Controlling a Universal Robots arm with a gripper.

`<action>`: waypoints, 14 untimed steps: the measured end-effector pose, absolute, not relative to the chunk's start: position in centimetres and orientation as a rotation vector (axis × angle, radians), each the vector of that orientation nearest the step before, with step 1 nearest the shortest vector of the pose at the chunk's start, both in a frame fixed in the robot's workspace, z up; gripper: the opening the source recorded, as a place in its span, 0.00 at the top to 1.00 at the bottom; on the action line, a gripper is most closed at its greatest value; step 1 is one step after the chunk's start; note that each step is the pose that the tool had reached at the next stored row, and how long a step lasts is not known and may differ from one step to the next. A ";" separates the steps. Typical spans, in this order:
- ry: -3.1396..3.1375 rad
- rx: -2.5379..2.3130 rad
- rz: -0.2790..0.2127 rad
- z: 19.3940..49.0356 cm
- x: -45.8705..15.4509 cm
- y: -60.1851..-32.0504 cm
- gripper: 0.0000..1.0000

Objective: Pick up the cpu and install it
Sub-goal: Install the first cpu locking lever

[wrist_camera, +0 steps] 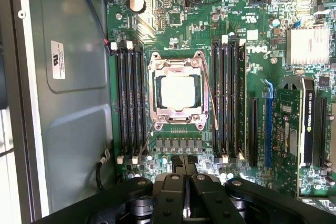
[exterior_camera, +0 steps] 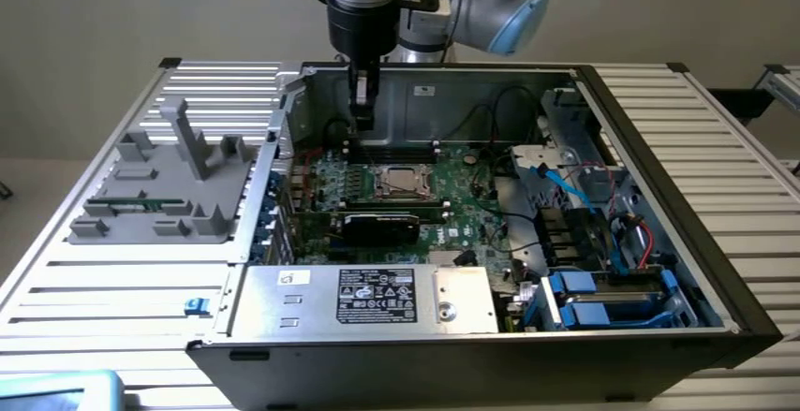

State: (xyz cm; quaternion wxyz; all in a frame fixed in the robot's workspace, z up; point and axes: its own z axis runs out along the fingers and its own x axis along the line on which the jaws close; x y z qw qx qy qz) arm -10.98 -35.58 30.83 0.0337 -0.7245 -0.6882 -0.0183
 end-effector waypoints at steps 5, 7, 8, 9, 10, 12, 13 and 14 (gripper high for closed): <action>-2.117 -2.228 -0.057 30.8 -11.0 -35.6 0.89; -2.114 -2.232 -0.057 30.8 -11.0 -35.6 0.89; -2.102 -2.244 -0.058 30.8 -11.0 -35.6 0.89; -2.084 -2.261 -0.059 30.8 -11.0 -35.6 0.89; -2.066 -2.278 -0.060 30.8 -11.0 -35.6 0.89; -2.028 -2.313 -0.062 30.8 -11.0 -35.6 0.89; -2.007 -2.331 -0.063 30.7 -11.0 -35.6 0.89; -1.986 -2.349 -0.064 30.7 -11.0 -35.6 0.89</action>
